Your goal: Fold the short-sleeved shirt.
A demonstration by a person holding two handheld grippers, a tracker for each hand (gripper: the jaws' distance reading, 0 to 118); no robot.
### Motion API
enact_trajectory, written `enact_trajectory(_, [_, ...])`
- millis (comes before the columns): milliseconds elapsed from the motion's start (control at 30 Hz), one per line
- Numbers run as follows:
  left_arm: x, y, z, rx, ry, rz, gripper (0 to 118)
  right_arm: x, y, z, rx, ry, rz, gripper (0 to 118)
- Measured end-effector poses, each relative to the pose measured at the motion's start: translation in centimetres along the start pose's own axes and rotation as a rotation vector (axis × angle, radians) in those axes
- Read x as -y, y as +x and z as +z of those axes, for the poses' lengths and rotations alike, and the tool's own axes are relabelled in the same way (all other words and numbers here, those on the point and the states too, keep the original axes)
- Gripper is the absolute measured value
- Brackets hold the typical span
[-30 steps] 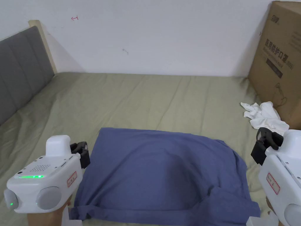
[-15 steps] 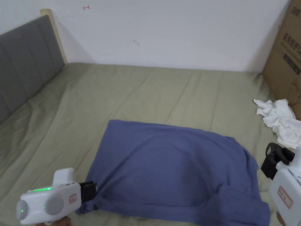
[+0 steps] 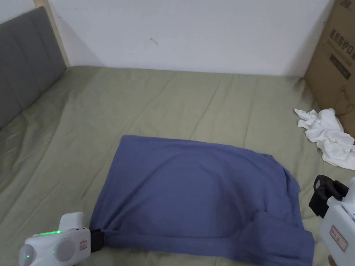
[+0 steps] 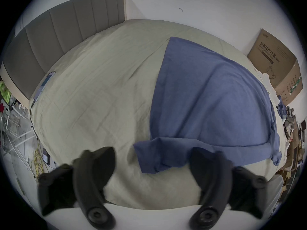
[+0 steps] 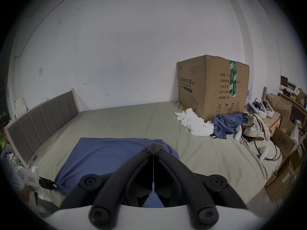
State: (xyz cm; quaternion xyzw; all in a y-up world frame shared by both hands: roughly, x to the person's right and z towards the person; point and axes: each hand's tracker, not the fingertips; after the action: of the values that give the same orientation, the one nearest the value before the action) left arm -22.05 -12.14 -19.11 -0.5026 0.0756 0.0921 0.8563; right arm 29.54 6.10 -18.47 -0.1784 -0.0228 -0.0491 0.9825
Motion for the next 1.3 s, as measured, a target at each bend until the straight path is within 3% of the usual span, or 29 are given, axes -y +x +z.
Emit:
enact_trajectory(33, [0.0, 0.2, -0.1, 0.042, -0.008, -0.011, 50, 0.2, 0.1, 0.0, 0.002, -0.008, -0.001, 3])
enact_trajectory(67, [0.1, 0.6, -0.4, 0.060, -0.028, -0.035, 14, 0.5, 0.2, 0.0, 0.004, -0.016, -0.001, 3])
enact_trajectory(167, [0.3, 1.5, 0.1, 0.011, -0.012, -0.099, 10, 1.3, 0.8, -0.3, 0.025, -0.066, 0.002, 4])
enact_trajectory(233, [0.1, 1.3, 0.4, 0.034, 0.000, -0.061, 9, 2.2, 1.5, -0.9, 0.022, -0.143, -0.013, 17])
enact_trajectory(300, [-0.1, 1.1, 1.1, 0.066, 0.040, -0.023, 9, 3.8, 2.4, -1.4, 0.035, -0.216, -0.041, 45])
enact_trajectory(333, [-0.2, 1.1, 1.5, 0.062, 0.052, -0.024, 9, 4.8, 3.0, -1.8, 0.031, -0.258, -0.058, 63])
enact_trajectory(367, [-0.5, 1.1, 2.0, 0.062, 0.064, -0.030, 9, 6.0, 3.5, -2.3, 0.049, -0.301, -0.071, 91])
enact_trajectory(400, [-0.7, 1.1, 2.3, 0.064, 0.075, -0.033, 9, 7.2, 3.9, -2.8, 0.066, -0.347, -0.077, 107])
enact_trajectory(433, [-0.9, 1.1, 2.6, 0.065, 0.081, -0.035, 9, 8.4, 4.3, -3.2, 0.075, -0.385, -0.084, 113])
enact_trajectory(700, [-2.0, 1.3, 3.5, 0.075, 0.118, -0.040, 9, 15.4, 5.9, -5.0, 0.100, -0.628, -0.125, 110])
enact_trajectory(733, [-2.0, 1.4, 3.5, 0.072, 0.119, -0.042, 9, 15.8, 5.8, -5.1, 0.102, -0.627, -0.117, 104])
enact_trajectory(800, [-2.0, 1.3, 3.2, 0.074, 0.115, -0.041, 9, 16.6, 5.5, -5.3, 0.107, -0.646, -0.097, 78])
enact_trajectory(900, [-2.0, 1.3, 3.0, 0.077, 0.108, -0.029, 9, 17.4, 5.5, -5.5, 0.074, -0.660, -0.111, 63])
enact_trajectory(1000, [-1.9, 1.2, 2.8, 0.073, 0.099, -0.023, 9, 17.0, 4.9, -4.9, 0.067, -0.635, -0.093, 10])
enact_trajectory(1300, [-3.4, 0.8, 2.7, 0.098, 0.135, 0.035, 9, 11.0, 5.1, -4.4, 0.042, -0.458, -0.089, 6])
